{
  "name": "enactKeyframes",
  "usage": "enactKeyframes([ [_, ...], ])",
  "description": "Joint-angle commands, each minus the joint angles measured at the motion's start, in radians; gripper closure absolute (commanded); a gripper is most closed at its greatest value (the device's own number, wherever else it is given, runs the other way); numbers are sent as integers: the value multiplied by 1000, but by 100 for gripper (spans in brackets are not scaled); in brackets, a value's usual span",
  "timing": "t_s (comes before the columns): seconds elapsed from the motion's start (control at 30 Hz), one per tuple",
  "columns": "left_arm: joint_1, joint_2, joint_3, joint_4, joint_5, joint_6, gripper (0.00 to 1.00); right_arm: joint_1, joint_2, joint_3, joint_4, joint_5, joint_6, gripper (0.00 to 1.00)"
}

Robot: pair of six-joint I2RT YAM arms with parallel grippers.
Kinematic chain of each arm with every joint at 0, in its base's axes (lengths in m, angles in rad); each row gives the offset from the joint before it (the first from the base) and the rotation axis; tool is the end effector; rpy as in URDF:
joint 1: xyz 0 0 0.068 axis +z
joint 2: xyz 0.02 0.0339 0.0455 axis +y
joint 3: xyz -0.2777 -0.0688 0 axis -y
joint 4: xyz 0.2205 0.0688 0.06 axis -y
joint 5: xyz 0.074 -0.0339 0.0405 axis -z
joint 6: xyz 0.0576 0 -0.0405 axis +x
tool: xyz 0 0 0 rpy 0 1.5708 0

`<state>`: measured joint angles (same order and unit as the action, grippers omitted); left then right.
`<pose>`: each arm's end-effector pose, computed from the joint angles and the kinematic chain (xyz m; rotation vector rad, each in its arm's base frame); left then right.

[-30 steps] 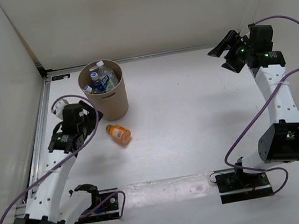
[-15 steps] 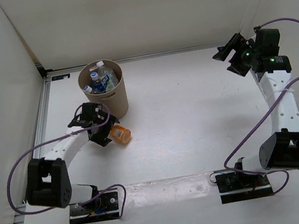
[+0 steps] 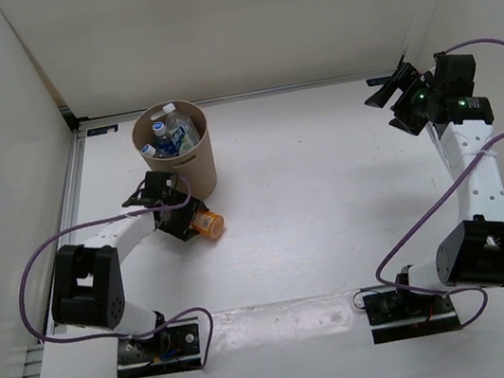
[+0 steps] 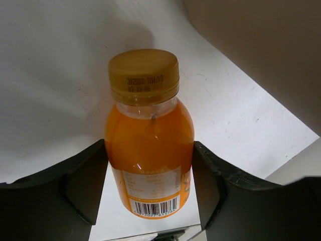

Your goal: Put the plastic bottles in the bin

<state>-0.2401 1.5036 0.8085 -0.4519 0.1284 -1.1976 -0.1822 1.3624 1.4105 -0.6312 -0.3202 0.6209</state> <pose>0.2537 -0.0697 0.1759 -1.2808 2.5534 -0.5428 0.2858 -0.0342 0.3849 0.6753 2.0736 0.5969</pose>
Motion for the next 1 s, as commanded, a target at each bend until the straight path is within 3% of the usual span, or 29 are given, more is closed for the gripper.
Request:
enactKeyframes([
  [0.0,4,-64,-2,16,45,32,50,-14,-11,1,14,1,-6,10],
  [0.1,13,-114,56,-89,39,134,59,-14,-9,-16,42,-8,19,10],
  [0.27,31,-288,167,-322,-62,280,65,-8,-42,-54,77,-2,25,10],
  [0.5,32,-538,231,-376,-223,386,70,9,-54,-111,105,0,43,10],
  [0.77,24,-459,517,-298,-377,694,71,21,-57,-97,103,0,40,10],
  [0.97,25,-292,710,-185,-397,796,71,17,-68,-108,105,6,40,10],
])
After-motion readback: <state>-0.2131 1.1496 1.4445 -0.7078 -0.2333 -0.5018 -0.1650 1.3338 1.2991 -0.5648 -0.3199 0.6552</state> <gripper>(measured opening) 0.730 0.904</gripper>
